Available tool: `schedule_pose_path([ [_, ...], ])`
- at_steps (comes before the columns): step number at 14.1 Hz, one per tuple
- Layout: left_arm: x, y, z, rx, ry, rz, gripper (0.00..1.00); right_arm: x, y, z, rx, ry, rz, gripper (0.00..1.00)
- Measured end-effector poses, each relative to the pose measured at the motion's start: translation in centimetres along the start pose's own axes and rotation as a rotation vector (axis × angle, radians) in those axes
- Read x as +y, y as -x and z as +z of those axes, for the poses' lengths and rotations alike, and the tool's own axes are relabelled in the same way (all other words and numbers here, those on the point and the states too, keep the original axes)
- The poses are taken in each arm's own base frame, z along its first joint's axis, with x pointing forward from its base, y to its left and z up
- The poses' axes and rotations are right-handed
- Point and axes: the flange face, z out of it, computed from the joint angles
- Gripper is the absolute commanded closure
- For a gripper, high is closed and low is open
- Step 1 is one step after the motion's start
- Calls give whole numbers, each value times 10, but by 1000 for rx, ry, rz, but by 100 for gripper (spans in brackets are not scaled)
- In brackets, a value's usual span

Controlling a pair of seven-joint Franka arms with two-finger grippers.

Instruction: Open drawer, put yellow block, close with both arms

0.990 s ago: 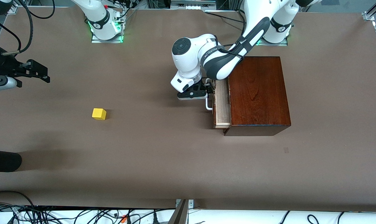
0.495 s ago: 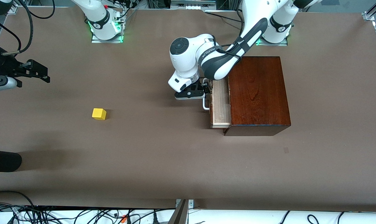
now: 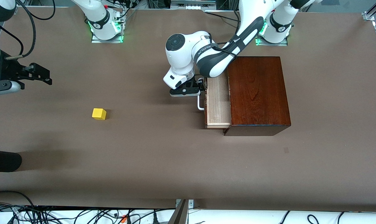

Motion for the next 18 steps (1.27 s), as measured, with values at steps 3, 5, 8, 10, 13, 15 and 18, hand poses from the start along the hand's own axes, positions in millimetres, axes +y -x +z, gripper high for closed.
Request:
schedule_pose_path([
  [3,-10,-20,-34,-23,50,-36,0,1,-4,3,12,2,1,0],
  [5,-28,-36,-74,-40,79,-47,0,1,-9,13,-6,1,-2,0],
  [8,-83,-63,-141,-81,116,-43,0,2,-20,47,-65,-6,-7,0],
  [10,-144,-84,-187,-105,136,-33,0,4,-29,87,-89,-8,-7,0],
  [13,-226,-101,-241,-110,144,-26,0,7,-36,162,-80,-3,-3,0],
  [15,-267,-106,-259,-115,140,-14,0,7,-33,193,-78,-2,11,0],
  [18,-315,-114,-271,-118,126,-14,0,6,-28,237,-50,-3,44,0],
])
